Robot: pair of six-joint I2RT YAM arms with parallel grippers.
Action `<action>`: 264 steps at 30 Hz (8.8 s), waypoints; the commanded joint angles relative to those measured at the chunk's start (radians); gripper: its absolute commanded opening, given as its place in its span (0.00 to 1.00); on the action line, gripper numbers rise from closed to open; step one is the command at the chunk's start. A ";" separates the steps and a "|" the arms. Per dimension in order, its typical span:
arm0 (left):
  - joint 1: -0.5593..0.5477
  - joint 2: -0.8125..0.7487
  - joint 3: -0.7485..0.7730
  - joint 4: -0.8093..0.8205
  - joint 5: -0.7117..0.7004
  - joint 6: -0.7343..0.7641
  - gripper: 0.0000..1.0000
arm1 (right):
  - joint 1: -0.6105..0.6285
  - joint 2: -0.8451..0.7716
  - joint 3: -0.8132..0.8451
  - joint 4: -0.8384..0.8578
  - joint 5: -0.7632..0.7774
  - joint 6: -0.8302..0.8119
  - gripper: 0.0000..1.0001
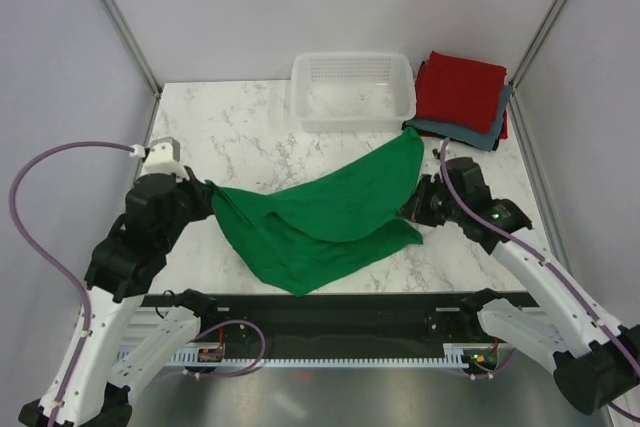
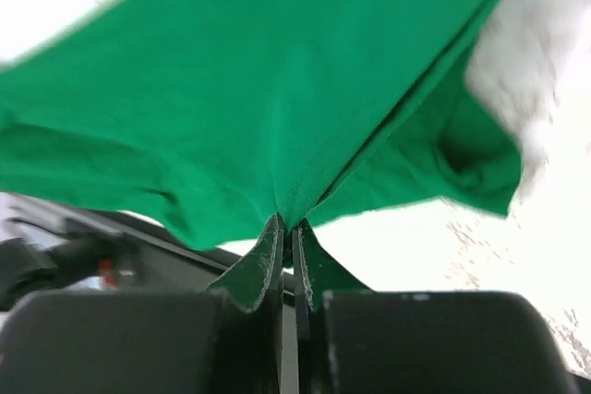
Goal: Fold and stack the t-shirts
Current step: Flatten the tshirt out, then fold the tshirt
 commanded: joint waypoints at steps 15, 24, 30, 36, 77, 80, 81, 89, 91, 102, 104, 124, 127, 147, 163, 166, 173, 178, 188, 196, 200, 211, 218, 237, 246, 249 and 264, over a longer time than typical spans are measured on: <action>0.002 0.099 0.834 -0.076 0.013 0.078 0.02 | 0.004 0.022 1.185 -0.395 0.135 -0.157 0.00; 0.002 -0.058 0.931 0.118 0.180 0.163 0.02 | 0.003 -0.182 1.167 -0.162 -0.090 -0.191 0.00; 0.000 -0.040 1.096 0.135 0.332 0.167 0.02 | 0.004 -0.311 1.147 -0.045 -0.082 -0.139 0.00; 0.000 0.067 1.163 0.132 0.329 0.131 0.02 | 0.002 -0.299 1.196 -0.077 0.083 -0.149 0.00; 0.290 0.632 -0.106 0.339 0.407 -0.038 0.69 | -0.197 0.416 0.209 0.122 0.005 -0.174 0.98; 0.253 0.670 -0.173 0.378 0.389 -0.092 0.68 | -0.186 0.542 0.223 0.120 -0.044 -0.186 0.98; 0.249 0.700 -0.186 0.387 0.384 -0.113 0.68 | -0.188 0.609 0.229 0.123 -0.048 -0.195 0.98; 0.235 0.969 -0.151 0.470 0.381 -0.161 0.67 | -0.203 0.928 0.360 0.154 -0.031 -0.220 0.98; 0.235 1.029 -0.103 0.479 0.390 -0.165 0.67 | -0.228 0.984 0.413 0.165 -0.038 -0.217 0.98; 0.236 1.446 0.417 0.335 0.355 -0.093 0.66 | -0.341 1.229 0.741 0.099 0.027 -0.183 0.98; 0.236 1.483 0.542 0.298 0.347 -0.077 0.66 | -0.355 1.222 0.757 0.096 0.061 -0.180 0.98; -0.016 0.485 0.025 0.027 0.171 -0.112 0.69 | -0.349 0.589 0.472 -0.082 0.060 -0.228 0.98; -0.156 0.356 -0.064 -0.055 0.182 -0.213 0.69 | -0.346 0.349 0.268 -0.065 0.113 -0.151 0.98; -0.824 0.262 -0.403 -0.141 0.209 -0.805 0.65 | -0.343 -0.159 -0.130 -0.173 0.043 -0.042 0.98; -0.836 0.481 -0.556 0.138 0.332 -0.755 0.63 | -0.343 -0.070 -0.176 -0.078 0.046 -0.037 0.98; -0.834 0.515 -0.555 0.177 0.314 -0.754 0.27 | -0.343 -0.065 -0.179 -0.071 0.070 -0.033 0.98; -0.830 0.567 -0.474 0.169 0.205 -0.722 0.02 | -0.341 -0.043 -0.212 -0.015 0.074 -0.002 0.98; -0.779 0.511 -0.411 0.085 0.091 -0.672 0.02 | -0.341 0.107 -0.219 0.077 0.005 0.001 0.98; -0.468 0.356 -0.387 0.075 0.091 -0.460 0.02 | -0.338 0.600 0.063 0.263 -0.028 -0.026 0.98; -0.347 0.348 -0.362 0.111 0.091 -0.385 0.02 | -0.240 0.909 0.530 0.064 0.019 -0.180 0.98; -0.325 0.325 -0.388 0.140 0.113 -0.379 0.02 | -0.241 0.746 0.429 0.050 0.194 -0.136 0.98; -0.308 0.313 -0.420 0.206 0.179 -0.374 0.02 | -0.367 0.237 -0.103 0.123 0.416 0.067 0.79; -0.308 0.255 -0.445 0.204 0.198 -0.386 0.02 | -0.406 0.366 -0.130 0.294 0.360 0.033 0.66; -0.308 0.251 -0.434 0.198 0.189 -0.392 0.02 | -0.488 0.553 -0.100 0.462 0.193 -0.085 0.27; -0.308 0.138 -0.260 0.011 0.208 -0.388 0.02 | -0.488 0.230 -0.129 0.248 0.117 -0.025 0.00; -0.308 0.115 -0.183 -0.076 0.217 -0.374 0.02 | -0.488 0.053 -0.117 0.107 0.046 0.018 0.00; -0.308 0.006 -0.072 -0.325 0.209 -0.382 0.02 | -0.452 -0.418 -0.021 -0.390 0.115 0.073 0.00</action>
